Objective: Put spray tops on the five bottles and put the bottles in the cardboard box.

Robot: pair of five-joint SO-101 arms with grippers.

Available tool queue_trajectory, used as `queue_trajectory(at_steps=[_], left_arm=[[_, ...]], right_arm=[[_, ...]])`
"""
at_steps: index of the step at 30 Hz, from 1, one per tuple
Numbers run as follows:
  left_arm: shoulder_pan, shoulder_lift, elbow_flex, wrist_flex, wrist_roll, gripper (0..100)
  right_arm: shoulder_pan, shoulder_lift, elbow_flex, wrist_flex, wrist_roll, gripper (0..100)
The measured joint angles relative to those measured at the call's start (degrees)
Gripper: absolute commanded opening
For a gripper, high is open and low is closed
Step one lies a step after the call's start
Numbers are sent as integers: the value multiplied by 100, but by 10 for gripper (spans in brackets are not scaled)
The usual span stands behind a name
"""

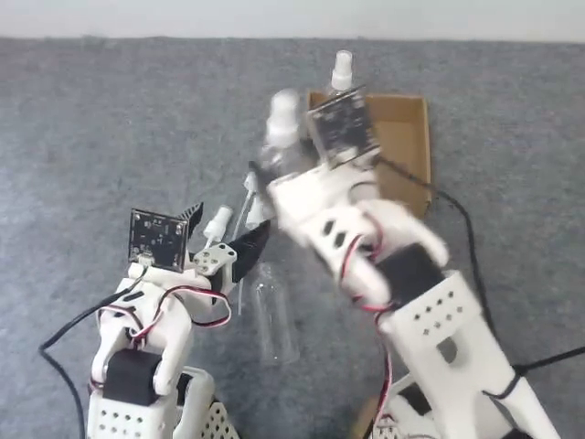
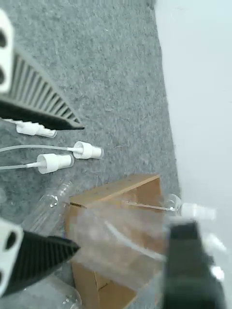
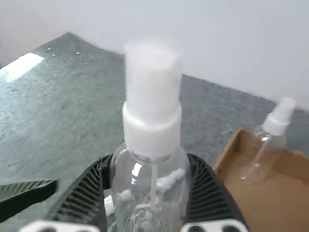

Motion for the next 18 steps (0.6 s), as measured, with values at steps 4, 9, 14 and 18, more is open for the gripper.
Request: queue_trajectory(at_steps=[4, 9, 14, 18], left_arm=[[9, -35, 0, 9, 0, 289], [9, -26, 0, 9, 0, 283], [9, -26, 290, -97, 0, 283], [-9, -18, 431, -264, 0, 283]], right_arm=[[1099, 18, 0, -396, 633, 6], [2321, 721, 0, -1169, 1099, 6], [2919, 1960, 0, -2171, 1204, 6], [3095, 2813, 0, -3033, 1222, 6]])
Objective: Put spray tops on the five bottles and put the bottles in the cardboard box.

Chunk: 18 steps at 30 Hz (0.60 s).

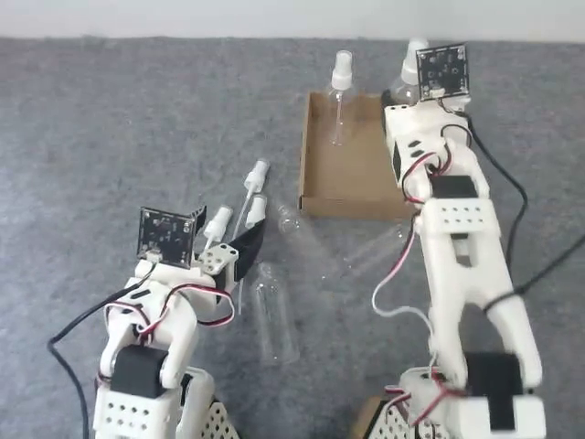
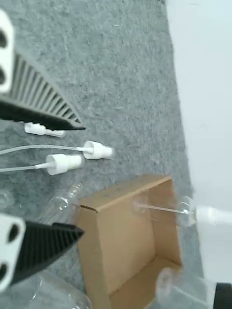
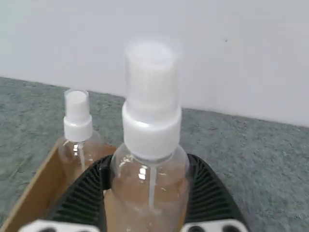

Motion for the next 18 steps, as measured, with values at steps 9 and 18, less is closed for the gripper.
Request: queue_trajectory(at_steps=[9, 18], left_arm=[[0, -9, 0, -9, 0, 283], [0, -9, 0, -9, 0, 283]], right_arm=[[220, 1688, -448, -1134, 0, 6], [220, 2989, -1714, -1196, -466, 6]])
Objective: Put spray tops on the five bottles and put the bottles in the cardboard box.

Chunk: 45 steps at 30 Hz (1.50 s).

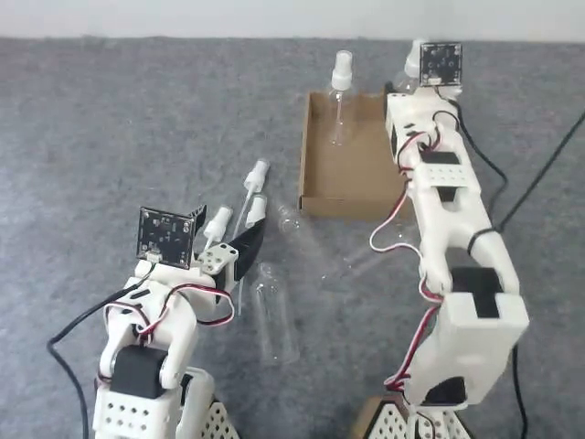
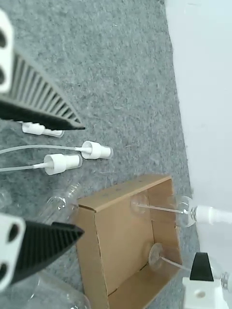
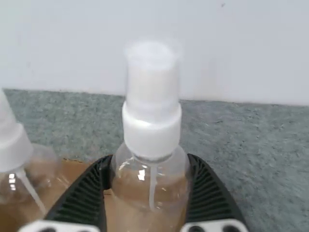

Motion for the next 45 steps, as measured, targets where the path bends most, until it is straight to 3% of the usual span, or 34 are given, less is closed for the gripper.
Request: queue_trajectory(at_steps=[12, 27, 35, 45], left_arm=[[0, 0, 0, 0, 0, 283], [0, 0, 0, 0, 0, 283], [0, 0, 0, 0, 0, 283], [0, 0, 0, 0, 0, 283]], right_arm=[[18, 923, -325, -466, -97, 6], [0, 976, -325, -492, -105, 11], [-88, 976, -325, -492, -105, 191], [-97, 976, -325, -492, -114, 199]])
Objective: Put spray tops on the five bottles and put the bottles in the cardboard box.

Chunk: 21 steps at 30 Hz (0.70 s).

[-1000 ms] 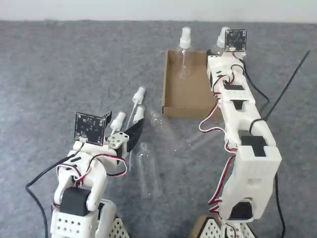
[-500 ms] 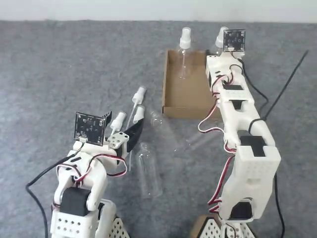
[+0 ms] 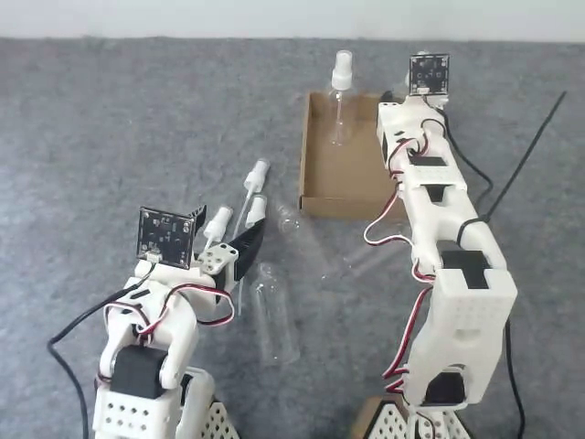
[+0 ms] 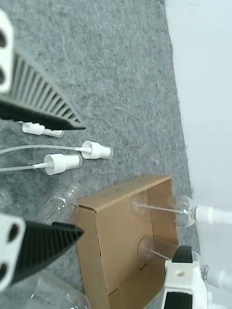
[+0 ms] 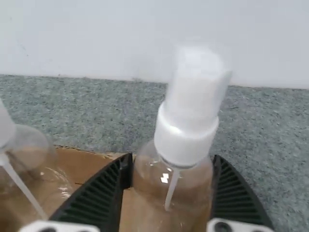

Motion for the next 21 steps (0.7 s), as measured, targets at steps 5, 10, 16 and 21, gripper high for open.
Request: queue_trajectory(at_steps=[5, 10, 16, 21], left_arm=[[0, 0, 0, 0, 0, 283], [0, 0, 0, 0, 0, 283], [0, 0, 0, 0, 0, 283], [0, 0, 0, 0, 0, 283]], right_arm=[[0, 0, 0, 0, 0, 199], [0, 0, 0, 0, 0, 199], [-62, 0, 0, 0, 193, 199], [-97, 0, 0, 0, 290, 199]])
